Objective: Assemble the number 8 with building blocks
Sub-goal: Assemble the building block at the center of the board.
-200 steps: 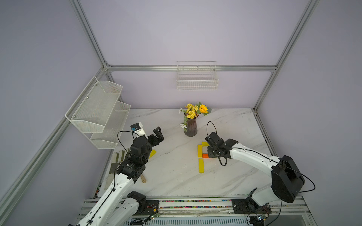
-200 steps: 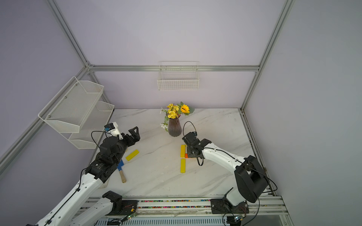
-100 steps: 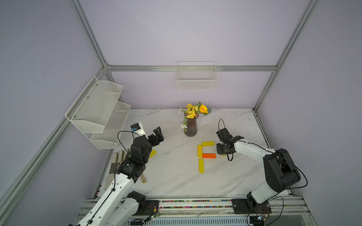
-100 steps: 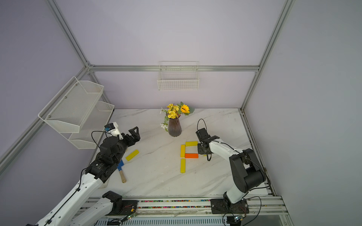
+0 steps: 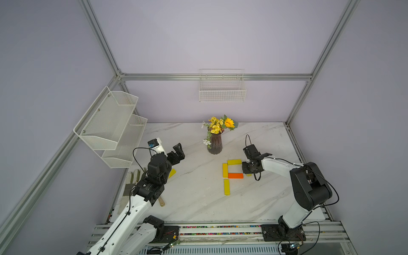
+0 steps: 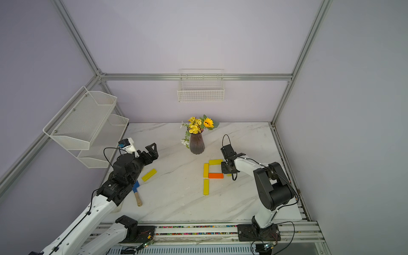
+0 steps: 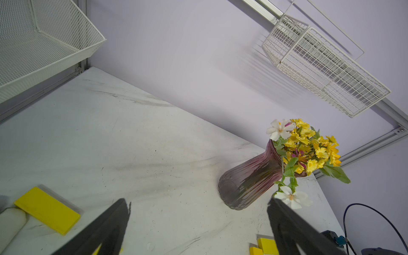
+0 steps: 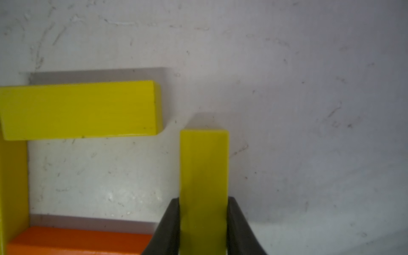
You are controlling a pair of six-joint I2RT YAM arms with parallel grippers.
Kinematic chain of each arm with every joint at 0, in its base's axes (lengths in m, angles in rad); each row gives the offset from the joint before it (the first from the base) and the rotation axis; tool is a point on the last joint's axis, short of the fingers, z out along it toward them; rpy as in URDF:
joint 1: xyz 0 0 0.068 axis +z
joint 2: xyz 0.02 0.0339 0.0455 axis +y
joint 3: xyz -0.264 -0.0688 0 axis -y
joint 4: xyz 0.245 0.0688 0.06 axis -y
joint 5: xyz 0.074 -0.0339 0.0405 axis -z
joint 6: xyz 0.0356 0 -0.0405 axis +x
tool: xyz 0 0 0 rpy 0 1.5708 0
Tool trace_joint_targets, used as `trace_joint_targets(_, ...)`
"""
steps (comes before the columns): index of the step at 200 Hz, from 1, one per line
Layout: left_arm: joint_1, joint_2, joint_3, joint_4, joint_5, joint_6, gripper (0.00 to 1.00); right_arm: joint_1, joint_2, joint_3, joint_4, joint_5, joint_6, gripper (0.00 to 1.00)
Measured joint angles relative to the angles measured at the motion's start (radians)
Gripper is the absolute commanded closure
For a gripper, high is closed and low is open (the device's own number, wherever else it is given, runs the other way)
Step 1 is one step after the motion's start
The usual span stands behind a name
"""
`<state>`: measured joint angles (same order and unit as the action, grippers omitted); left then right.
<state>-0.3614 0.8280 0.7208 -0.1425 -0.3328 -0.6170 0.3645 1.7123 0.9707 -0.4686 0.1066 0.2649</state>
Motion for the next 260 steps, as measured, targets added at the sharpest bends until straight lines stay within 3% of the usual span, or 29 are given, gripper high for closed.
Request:
trace_joint_targets(78,0.000,0.000,0.000,0.000,0.000,0.000,0.00,0.000,0.010,0.006,0.006,-0.019,-0.001,0.60)
trace_joint_targets(130,0.000,0.000,0.000,0.000,0.000,0.000,0.00,0.000,0.010,0.006,0.005,-0.043,-0.001,0.64)
trace_joint_targets(260,0.000,-0.001,0.000,0.000,0.000,0.000,0.00,-0.003,-0.005,-0.002,0.000,-0.082,0.003,0.56)
